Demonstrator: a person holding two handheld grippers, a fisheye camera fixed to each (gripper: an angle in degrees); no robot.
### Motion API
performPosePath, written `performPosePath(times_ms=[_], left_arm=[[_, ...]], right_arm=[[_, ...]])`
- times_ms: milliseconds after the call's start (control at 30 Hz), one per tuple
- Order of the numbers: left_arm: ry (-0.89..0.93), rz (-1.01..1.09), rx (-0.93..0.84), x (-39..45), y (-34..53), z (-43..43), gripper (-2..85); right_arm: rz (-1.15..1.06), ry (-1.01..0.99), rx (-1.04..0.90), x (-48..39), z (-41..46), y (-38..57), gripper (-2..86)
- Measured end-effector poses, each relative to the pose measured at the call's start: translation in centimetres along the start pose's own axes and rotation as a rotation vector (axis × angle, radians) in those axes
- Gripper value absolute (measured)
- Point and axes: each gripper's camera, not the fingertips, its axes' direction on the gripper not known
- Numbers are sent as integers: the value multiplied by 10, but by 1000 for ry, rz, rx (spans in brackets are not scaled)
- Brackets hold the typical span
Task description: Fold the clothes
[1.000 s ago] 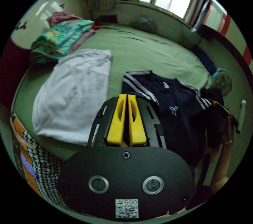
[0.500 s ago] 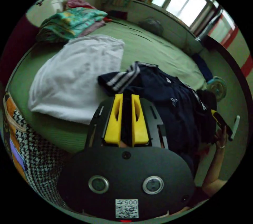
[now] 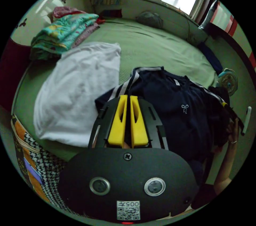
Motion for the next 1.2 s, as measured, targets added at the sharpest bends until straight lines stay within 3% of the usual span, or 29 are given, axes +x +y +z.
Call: performPosePath(times_ms=[100,267,467,633,833,933,1200], left_arm=[[26,-13,-66,-20,-11,11,21],[164,-35,-130,-33,2,18,39],[141,-126,-87,-39,41,-4,22],[172,-145,35,-11,82,-31,-3],[252,-8,-31,79,148,-37,-7],[208,81,-107,126,180,-35,-7],[9,271,-167,210,232,-13,-7]], right_arm=[[13,45,-68,21,13,-22,-6],[64,-99,-195,43,24,-31,0],[99,33,-171,41,-18,-5,9],[-20,-18,-116,-18,-63,44,-5],[-198,-189,-190,-139,-68,138,-10],[-320,-137,-258,-198,-63,183,-10],[-359,-56,-261,-251,-57,225,-10]])
